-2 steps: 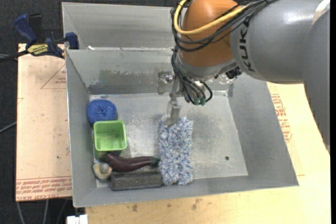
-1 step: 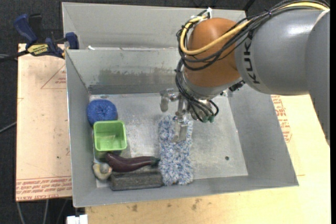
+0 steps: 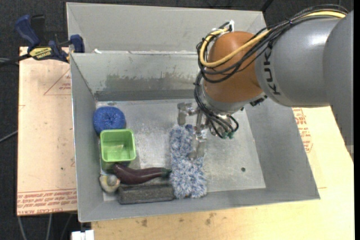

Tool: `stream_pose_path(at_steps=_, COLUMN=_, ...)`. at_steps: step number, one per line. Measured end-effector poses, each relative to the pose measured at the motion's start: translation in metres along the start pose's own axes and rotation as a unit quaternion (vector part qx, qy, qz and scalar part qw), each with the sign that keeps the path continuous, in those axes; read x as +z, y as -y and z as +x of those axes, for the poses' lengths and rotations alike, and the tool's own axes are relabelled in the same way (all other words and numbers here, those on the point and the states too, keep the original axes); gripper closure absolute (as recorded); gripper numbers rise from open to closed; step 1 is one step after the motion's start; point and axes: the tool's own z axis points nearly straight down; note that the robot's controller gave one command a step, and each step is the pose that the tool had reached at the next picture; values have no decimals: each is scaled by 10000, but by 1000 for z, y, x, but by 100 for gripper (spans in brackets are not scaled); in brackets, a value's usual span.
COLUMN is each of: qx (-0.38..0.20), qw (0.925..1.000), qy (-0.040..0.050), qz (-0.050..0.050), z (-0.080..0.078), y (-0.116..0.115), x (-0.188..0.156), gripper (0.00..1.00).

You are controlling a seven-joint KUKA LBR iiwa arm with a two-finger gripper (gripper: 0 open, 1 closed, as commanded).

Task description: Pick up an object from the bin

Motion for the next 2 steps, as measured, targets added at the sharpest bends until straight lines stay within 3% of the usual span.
stream_pose_path(at_steps=1, qx=-978, qw=9951, qy=146, qz=3, z=25, y=-3, x=37, gripper=100)
stream_pose_path(at_steps=2, qx=-978, qw=9951, qy=145, qz=3, z=25, y=-3, x=37, gripper=100)
